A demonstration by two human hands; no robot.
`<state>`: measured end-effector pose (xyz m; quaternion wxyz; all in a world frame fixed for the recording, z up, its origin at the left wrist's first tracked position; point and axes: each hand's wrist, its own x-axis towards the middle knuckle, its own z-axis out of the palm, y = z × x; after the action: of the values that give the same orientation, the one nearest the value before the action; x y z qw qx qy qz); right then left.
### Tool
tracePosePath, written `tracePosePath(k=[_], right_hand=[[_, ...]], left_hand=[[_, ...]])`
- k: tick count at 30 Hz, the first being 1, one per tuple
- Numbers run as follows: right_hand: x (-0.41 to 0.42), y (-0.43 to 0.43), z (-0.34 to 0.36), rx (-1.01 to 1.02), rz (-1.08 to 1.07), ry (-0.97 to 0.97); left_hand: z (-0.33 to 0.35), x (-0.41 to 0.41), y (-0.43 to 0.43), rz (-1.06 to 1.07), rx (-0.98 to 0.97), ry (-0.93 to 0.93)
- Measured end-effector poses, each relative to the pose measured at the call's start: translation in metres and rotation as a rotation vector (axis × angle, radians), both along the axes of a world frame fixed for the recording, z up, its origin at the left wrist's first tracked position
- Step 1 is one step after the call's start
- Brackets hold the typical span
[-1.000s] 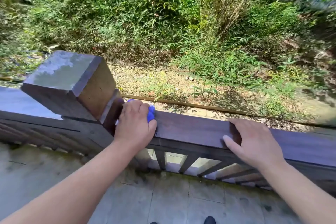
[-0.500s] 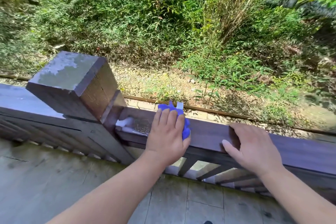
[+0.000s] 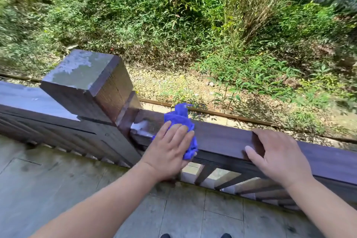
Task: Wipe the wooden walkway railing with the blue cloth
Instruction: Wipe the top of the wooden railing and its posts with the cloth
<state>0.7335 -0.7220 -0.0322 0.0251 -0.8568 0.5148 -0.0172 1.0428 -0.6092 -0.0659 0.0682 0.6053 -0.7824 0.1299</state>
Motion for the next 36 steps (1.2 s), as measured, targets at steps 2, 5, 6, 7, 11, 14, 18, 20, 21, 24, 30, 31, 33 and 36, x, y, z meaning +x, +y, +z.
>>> tracePosePath(k=[2,5,6,7,11,14,18,20,21,24,30,31,33,36], right_hand=[[-0.001,0.0,-0.001,-0.007,0.001,-0.006],[-0.001,0.0,-0.002,-0.013,0.003,-0.005],[-0.001,-0.001,-0.002,-0.012,0.003,0.001],[-0.001,-0.001,-0.002,-0.009,0.003,0.007],[-0.001,-0.001,-0.001,0.001,-0.001,0.014],[0.0,-0.001,0.001,0.003,-0.009,0.02],[0.001,0.001,0.003,0.016,-0.011,0.022],[0.001,0.001,0.003,0.027,-0.012,0.019],[0.001,0.001,0.003,0.028,-0.012,0.019],[0.003,0.003,0.003,0.027,-0.021,0.025],[0.004,0.005,0.004,0.014,-0.025,0.01],[0.004,0.005,0.004,0.012,-0.025,0.013],[0.004,0.005,0.004,0.005,-0.023,0.014],[0.004,0.004,0.006,0.006,-0.017,0.005]], left_hand=[[0.008,0.022,0.011,0.123,0.077,0.002],[0.024,0.047,0.026,0.33,0.2,-0.011],[0.027,0.051,0.03,0.371,0.206,-0.007],[0.028,0.051,0.034,0.397,0.211,-0.006],[0.025,0.04,0.048,0.434,0.269,-0.002],[0.023,0.044,0.047,0.435,0.295,-0.018],[0.025,0.039,0.027,0.472,0.202,0.102],[0.022,0.032,0.02,0.497,0.19,0.127],[0.022,0.029,0.019,0.508,0.184,0.142],[0.021,0.018,0.015,0.483,0.188,0.152],[0.018,-0.048,-0.006,0.206,0.223,0.228],[0.018,-0.059,-0.009,0.166,0.234,0.222],[0.019,-0.068,-0.013,0.107,0.272,0.227],[0.027,-0.054,-0.013,0.043,0.293,0.313]])
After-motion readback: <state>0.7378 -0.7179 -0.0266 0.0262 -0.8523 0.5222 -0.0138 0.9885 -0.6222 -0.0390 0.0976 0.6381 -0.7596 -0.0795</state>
